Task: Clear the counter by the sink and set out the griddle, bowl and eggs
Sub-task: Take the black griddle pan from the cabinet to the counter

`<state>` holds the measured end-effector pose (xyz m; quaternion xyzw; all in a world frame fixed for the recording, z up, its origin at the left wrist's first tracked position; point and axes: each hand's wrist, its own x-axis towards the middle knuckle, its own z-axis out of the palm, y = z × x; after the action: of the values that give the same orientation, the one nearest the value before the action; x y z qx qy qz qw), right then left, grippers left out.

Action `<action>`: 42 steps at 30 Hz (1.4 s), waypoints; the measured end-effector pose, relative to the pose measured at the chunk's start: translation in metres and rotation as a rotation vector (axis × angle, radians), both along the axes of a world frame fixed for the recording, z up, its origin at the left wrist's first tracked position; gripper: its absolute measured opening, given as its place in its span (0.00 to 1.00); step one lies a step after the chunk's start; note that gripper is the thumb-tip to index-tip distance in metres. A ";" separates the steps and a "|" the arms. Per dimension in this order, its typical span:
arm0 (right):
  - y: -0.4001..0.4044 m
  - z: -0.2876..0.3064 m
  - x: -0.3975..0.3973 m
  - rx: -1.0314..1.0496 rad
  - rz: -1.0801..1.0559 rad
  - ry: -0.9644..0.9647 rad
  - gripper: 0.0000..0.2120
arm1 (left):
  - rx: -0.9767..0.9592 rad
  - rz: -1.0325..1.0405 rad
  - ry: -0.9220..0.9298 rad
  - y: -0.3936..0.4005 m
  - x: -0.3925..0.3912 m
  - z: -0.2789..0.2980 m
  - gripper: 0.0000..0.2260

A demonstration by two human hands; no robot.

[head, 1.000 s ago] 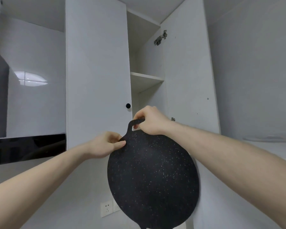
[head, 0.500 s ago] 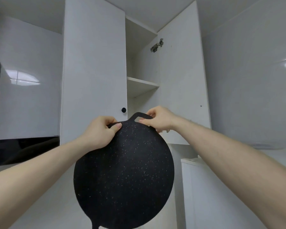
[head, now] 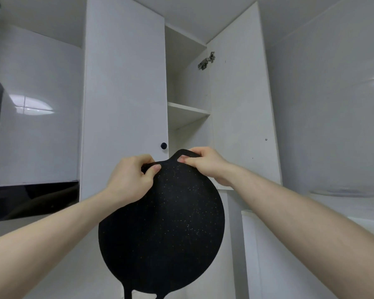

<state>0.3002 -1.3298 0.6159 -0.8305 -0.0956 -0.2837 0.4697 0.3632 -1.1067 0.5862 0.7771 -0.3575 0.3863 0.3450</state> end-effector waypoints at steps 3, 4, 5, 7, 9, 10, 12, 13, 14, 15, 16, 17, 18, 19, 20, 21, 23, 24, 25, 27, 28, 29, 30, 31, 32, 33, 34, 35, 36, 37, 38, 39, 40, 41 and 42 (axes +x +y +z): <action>0.007 -0.008 0.003 0.090 -0.010 -0.023 0.09 | -0.001 0.017 0.017 -0.005 -0.001 -0.003 0.11; 0.007 -0.008 0.005 0.052 -0.043 -0.032 0.09 | -0.003 0.020 0.034 -0.006 0.000 -0.004 0.11; 0.006 -0.009 0.004 0.008 -0.054 -0.031 0.11 | -0.001 0.028 0.046 -0.006 0.001 -0.003 0.11; 0.000 -0.009 0.003 -0.074 -0.033 0.017 0.19 | 0.017 0.061 0.059 -0.005 0.005 -0.004 0.11; -0.010 -0.004 0.001 -0.120 -0.052 0.054 0.28 | 0.040 0.090 0.075 -0.003 0.007 -0.005 0.11; -0.018 0.001 0.000 -0.127 -0.089 0.044 0.31 | 0.054 0.102 0.081 -0.003 0.008 -0.005 0.11; -0.036 0.015 0.000 -0.110 -0.245 -0.062 0.35 | 0.081 0.129 0.086 -0.003 0.010 -0.007 0.11; -0.047 0.022 0.001 -0.087 -0.373 -0.150 0.36 | 0.094 0.145 0.083 -0.003 0.011 -0.008 0.11; -0.060 0.029 0.003 -0.052 -0.530 -0.237 0.36 | 0.104 0.161 0.078 -0.003 0.012 -0.008 0.11; -0.071 0.034 0.003 -0.005 -0.699 -0.316 0.35 | 0.110 0.177 0.080 -0.002 0.014 -0.009 0.11; -0.084 0.037 0.003 0.053 -0.860 -0.375 0.35 | 0.111 0.190 0.079 -0.001 0.014 -0.009 0.11; -0.095 0.038 0.001 0.115 -0.988 -0.396 0.36 | 0.111 0.199 0.082 0.002 0.015 -0.009 0.11; -0.106 0.039 0.001 0.179 -1.080 -0.378 0.37 | 0.109 0.208 0.084 0.004 0.016 -0.008 0.11; -0.116 0.039 0.000 0.244 -1.139 -0.334 0.40 | 0.106 0.216 0.084 0.007 0.017 -0.007 0.12; -0.124 0.040 0.002 0.301 -1.166 -0.280 0.42 | 0.104 0.220 0.083 0.011 0.019 -0.005 0.12; -0.131 0.039 0.004 0.338 -1.171 -0.224 0.44 | 0.096 0.222 0.085 0.014 0.020 -0.005 0.12; -0.143 0.040 0.011 0.395 -1.155 -0.123 0.45 | 0.084 0.228 0.083 0.021 0.022 -0.002 0.12; -0.149 0.040 0.014 0.417 -1.149 -0.087 0.46 | 0.084 0.232 0.082 0.023 0.022 0.000 0.12; -0.155 0.039 0.016 0.436 -1.140 -0.064 0.45 | 0.085 0.238 0.078 0.026 0.022 0.000 0.12; -0.162 0.037 0.021 0.432 -1.116 -0.010 0.42 | 0.084 0.245 0.067 0.030 0.022 0.003 0.12; -0.163 0.037 0.023 0.418 -1.102 0.018 0.42 | 0.082 0.247 0.064 0.032 0.021 0.004 0.12; -0.162 0.037 0.026 0.411 -1.089 0.040 0.42 | 0.082 0.254 0.062 0.035 0.021 0.005 0.12; -0.161 0.036 0.029 0.410 -1.091 0.055 0.43 | 0.088 0.260 0.061 0.039 0.020 0.006 0.12; -0.160 0.036 0.030 0.415 -1.105 0.041 0.45 | 0.096 0.264 0.058 0.042 0.020 0.006 0.12; -0.160 0.037 0.029 0.406 -1.140 0.015 0.46 | 0.102 0.267 0.055 0.045 0.020 0.006 0.12; -0.160 0.039 0.030 0.383 -1.173 -0.010 0.47 | 0.109 0.278 0.048 0.050 0.020 0.007 0.13; -0.164 0.041 0.027 0.341 -1.207 -0.010 0.48 | 0.109 0.287 0.046 0.052 0.019 0.006 0.13; -0.166 0.043 0.024 0.313 -1.217 0.010 0.48 | 0.106 0.301 0.038 0.056 0.020 0.008 0.13; -0.169 0.045 0.023 0.310 -1.217 0.056 0.49 | 0.109 0.310 0.029 0.059 0.020 0.010 0.13; -0.174 0.045 0.024 0.324 -1.210 0.095 0.49 | 0.114 0.315 0.023 0.060 0.020 0.012 0.13; -0.179 0.044 0.026 0.355 -1.190 0.133 0.48 | 0.116 0.316 0.015 0.059 0.021 0.016 0.13; -0.183 0.042 0.029 0.378 -1.167 0.157 0.47 | 0.117 0.315 0.012 0.058 0.020 0.018 0.13; -0.185 0.041 0.032 0.388 -1.154 0.161 0.45 | 0.114 0.311 0.005 0.057 0.020 0.021 0.13; -0.187 0.039 0.036 0.388 -1.156 0.161 0.43 | 0.111 0.305 0.001 0.056 0.020 0.023 0.13; -0.188 0.037 0.037 0.386 -1.170 0.149 0.40 | 0.112 0.299 -0.005 0.054 0.021 0.025 0.13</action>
<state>0.3369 -1.5174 0.6530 -0.6629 0.4615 -0.4476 0.3836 0.3845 -1.0527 0.6115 0.8387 -0.2596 0.4148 0.2388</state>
